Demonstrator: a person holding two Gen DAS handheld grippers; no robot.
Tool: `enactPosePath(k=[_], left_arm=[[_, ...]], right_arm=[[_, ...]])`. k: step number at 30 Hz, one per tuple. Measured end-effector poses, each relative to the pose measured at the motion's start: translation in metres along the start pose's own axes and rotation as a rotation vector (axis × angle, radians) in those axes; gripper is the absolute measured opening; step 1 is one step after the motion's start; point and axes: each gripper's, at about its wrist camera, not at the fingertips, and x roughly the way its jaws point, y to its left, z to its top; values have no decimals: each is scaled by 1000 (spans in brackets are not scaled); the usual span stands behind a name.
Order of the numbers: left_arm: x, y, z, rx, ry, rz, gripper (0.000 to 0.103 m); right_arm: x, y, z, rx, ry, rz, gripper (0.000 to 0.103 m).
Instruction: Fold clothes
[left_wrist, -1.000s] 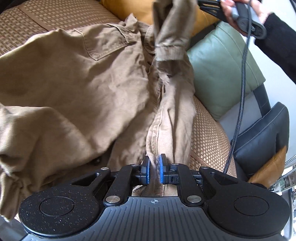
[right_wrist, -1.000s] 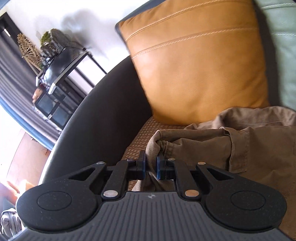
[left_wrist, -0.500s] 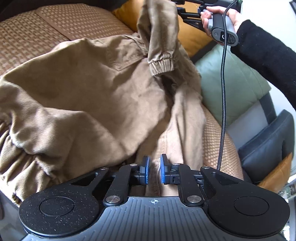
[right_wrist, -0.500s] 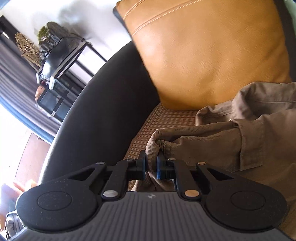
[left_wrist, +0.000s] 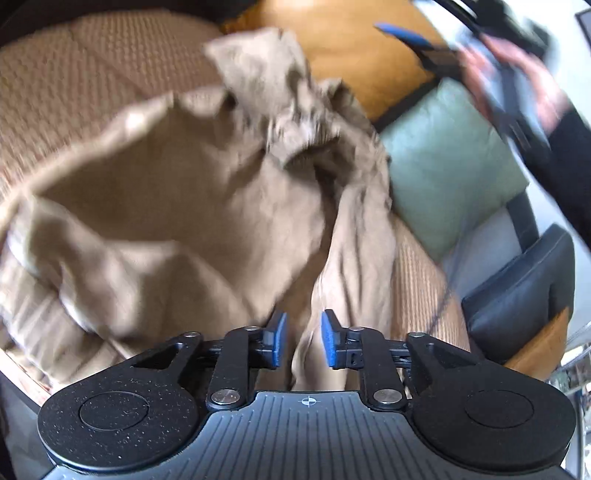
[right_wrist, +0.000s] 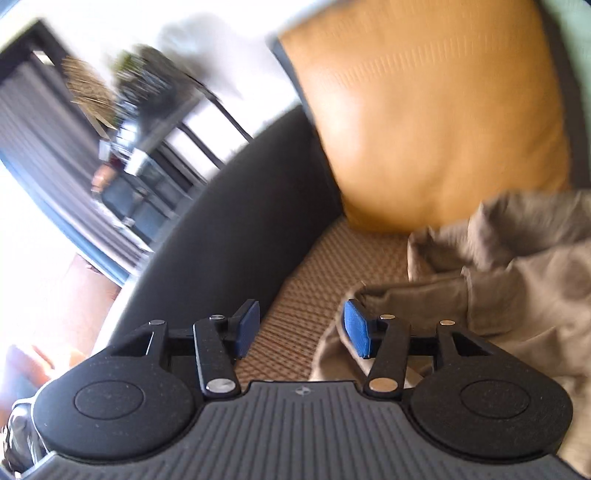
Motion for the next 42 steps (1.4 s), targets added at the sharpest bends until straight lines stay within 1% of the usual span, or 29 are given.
enactPosePath(k=[2,3,4,6,9,10,11,12,14,15,16,19,20,21,22,24,25,26,28,29,30,33,34,35,37,39,40,41,42], left_arm=[[-15,-3,10,14,-50,5,57],[-20,-5,17,41,-65,14,64],[-24,-7,24,73,-75,24,68],[-22,-14,33,162,-44,31,70],[-8,-33,35,320,60,3,70],[-2,-40,33,358,69,6,70],[5,-48,31,391,68,13,70],[11,-56,30,418,65,16,69],[25,-74,30,476,66,-15,69],[33,-84,30,512,69,-39,69],[43,-94,29,549,77,-59,69],[83,-102,19,628,140,16,69],[97,-104,15,653,162,44,67],[110,-98,10,664,193,94,63],[119,-88,5,666,208,121,60],[127,-70,-4,675,211,142,59],[123,-69,-3,670,213,138,59],[118,-69,0,659,219,135,63],[97,-70,15,601,192,103,61],[83,-71,25,587,151,89,64],[71,-71,37,585,92,107,71],[41,-70,74,576,-86,198,85],[36,-68,88,564,-136,235,86],[35,-64,102,546,-165,281,86],[37,-48,127,506,-176,347,87],[44,-28,144,461,-153,400,87],[49,-16,149,435,-135,424,87],[54,-5,153,412,-103,432,87],[59,5,156,392,-65,435,86]], right_arm=[[-48,7,-11,-26,-40,6,58],[-72,8,-24,-37,-47,-15,59],[-92,6,-41,-59,-42,-44,59],[-125,2,-81,-102,-13,-122,60],[-156,-11,-153,-126,72,-243,59],[-161,-18,-178,-107,100,-261,56],[-164,-23,-200,-87,122,-272,50],[-162,-25,-218,-80,122,-288,48],[-158,-30,-252,-68,122,-320,43],[-155,-32,-268,-64,119,-336,43],[-151,-32,-275,-75,97,-349,43],[-135,-32,-296,-88,52,-372,44],[-130,-34,-303,-82,65,-376,44],[-126,-37,-311,-75,76,-379,44],[-122,-41,-317,-66,76,-373,44],[-125,-46,-321,-52,61,-344,44],[-128,-50,-320,-41,60,-329,44],[-133,-53,-312,-30,46,-327,43],[-144,-59,-297,-6,17,-322,41],[-150,-62,-289,5,3,-320,42],[-156,-64,-282,17,-12,-317,43],[-162,-68,-253,0,-66,-336,50],[-158,-68,-245,-16,-73,-346,53],[-153,-68,-237,-31,-77,-354,53],[-141,-73,-227,-38,-84,-359,55],[-126,-81,-219,-28,-83,-361,65],[-114,-87,-220,-5,-38,-357,74],[-102,-93,-220,10,11,-356,75],[-90,-95,-219,-24,80,-377,75]])
